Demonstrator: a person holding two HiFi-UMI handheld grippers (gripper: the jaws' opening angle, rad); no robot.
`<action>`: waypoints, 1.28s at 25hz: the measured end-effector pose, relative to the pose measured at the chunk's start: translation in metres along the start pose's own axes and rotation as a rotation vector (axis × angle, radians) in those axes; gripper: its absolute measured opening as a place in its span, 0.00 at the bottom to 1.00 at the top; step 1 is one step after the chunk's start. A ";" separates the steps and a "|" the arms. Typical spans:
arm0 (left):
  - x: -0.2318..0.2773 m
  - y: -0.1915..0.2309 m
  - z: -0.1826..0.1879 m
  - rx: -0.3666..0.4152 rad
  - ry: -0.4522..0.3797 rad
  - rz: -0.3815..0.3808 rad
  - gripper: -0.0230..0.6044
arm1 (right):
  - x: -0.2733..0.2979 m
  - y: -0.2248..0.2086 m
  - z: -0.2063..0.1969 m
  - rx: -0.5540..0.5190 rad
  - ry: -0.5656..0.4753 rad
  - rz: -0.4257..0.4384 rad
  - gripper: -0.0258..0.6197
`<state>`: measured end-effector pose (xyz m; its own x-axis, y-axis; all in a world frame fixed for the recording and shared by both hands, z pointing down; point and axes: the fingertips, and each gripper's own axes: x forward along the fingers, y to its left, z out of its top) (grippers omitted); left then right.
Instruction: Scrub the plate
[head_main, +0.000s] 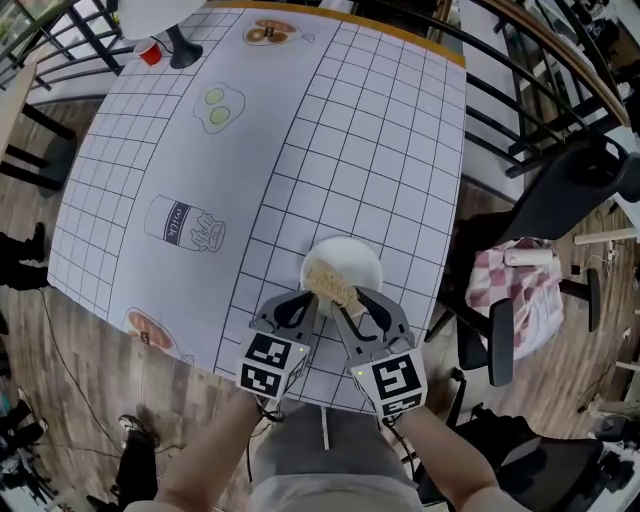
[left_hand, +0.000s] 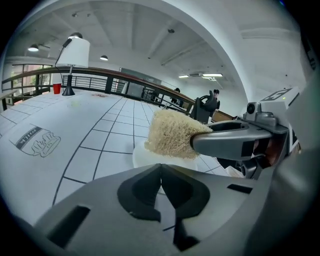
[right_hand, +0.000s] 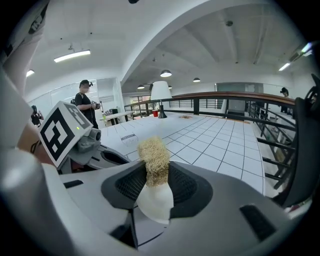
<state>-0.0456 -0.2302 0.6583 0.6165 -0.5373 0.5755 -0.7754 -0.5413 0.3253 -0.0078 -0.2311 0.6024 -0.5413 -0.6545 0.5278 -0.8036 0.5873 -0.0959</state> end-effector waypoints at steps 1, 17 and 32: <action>0.003 -0.001 -0.003 -0.004 0.006 -0.007 0.06 | 0.002 0.001 -0.001 -0.002 0.002 0.002 0.25; 0.021 -0.004 -0.013 0.081 0.115 0.029 0.06 | 0.034 -0.006 -0.026 0.007 0.097 0.039 0.25; 0.021 -0.001 -0.011 0.057 0.105 0.044 0.06 | 0.015 -0.080 -0.033 0.004 0.109 -0.175 0.25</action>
<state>-0.0333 -0.2341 0.6782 0.5624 -0.4924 0.6642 -0.7902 -0.5565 0.2566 0.0561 -0.2726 0.6457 -0.3635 -0.6912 0.6246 -0.8843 0.4670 0.0022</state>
